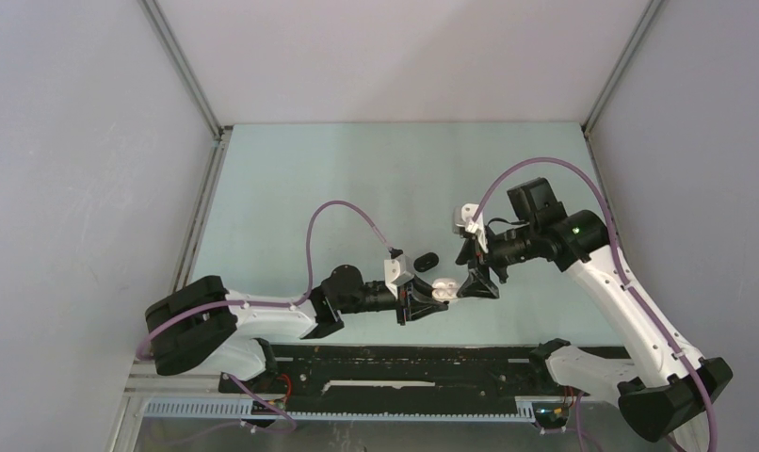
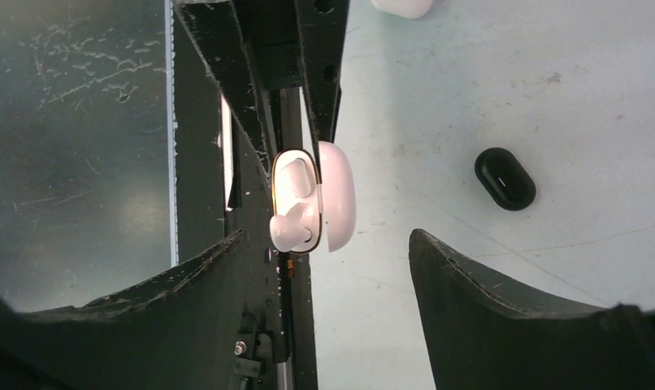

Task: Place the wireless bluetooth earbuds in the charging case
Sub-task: Adjust the right earbud in the right side groove of the charging case.

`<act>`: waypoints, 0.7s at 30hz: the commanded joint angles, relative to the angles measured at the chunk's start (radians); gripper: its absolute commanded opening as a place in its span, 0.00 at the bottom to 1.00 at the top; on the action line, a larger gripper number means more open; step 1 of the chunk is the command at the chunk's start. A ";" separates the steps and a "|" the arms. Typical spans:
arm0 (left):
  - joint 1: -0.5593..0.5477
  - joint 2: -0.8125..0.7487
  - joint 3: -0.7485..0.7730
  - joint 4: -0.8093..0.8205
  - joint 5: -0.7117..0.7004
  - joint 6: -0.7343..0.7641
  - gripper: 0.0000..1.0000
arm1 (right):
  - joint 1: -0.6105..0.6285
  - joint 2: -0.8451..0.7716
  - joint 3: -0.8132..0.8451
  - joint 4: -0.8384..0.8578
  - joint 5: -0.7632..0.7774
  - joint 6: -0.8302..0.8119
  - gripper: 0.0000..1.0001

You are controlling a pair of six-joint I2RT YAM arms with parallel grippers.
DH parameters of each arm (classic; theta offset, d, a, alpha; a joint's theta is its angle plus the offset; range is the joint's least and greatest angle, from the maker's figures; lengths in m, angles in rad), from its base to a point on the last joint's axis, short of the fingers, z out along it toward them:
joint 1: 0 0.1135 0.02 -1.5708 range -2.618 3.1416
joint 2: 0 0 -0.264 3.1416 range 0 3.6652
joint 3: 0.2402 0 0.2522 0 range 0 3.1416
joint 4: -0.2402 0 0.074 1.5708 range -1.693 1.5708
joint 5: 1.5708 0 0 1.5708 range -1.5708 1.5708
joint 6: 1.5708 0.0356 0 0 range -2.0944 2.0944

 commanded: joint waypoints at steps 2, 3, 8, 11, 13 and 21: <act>0.002 -0.035 0.022 0.036 0.020 0.016 0.00 | 0.003 -0.008 0.006 -0.070 -0.045 -0.097 0.74; 0.002 -0.035 0.023 0.036 0.023 0.015 0.00 | 0.005 -0.007 0.006 -0.078 -0.044 -0.107 0.74; 0.002 -0.045 0.022 0.036 0.033 0.014 0.00 | 0.010 0.012 0.006 -0.034 -0.007 -0.065 0.73; 0.002 -0.049 0.020 0.035 0.033 0.014 0.00 | 0.011 0.029 0.006 -0.020 0.009 -0.057 0.72; 0.002 -0.049 0.020 0.035 0.035 0.015 0.00 | 0.013 0.039 0.006 -0.019 0.014 -0.057 0.72; 0.002 -0.040 0.025 0.034 0.043 0.019 0.00 | 0.022 0.058 0.006 0.026 0.031 0.000 0.71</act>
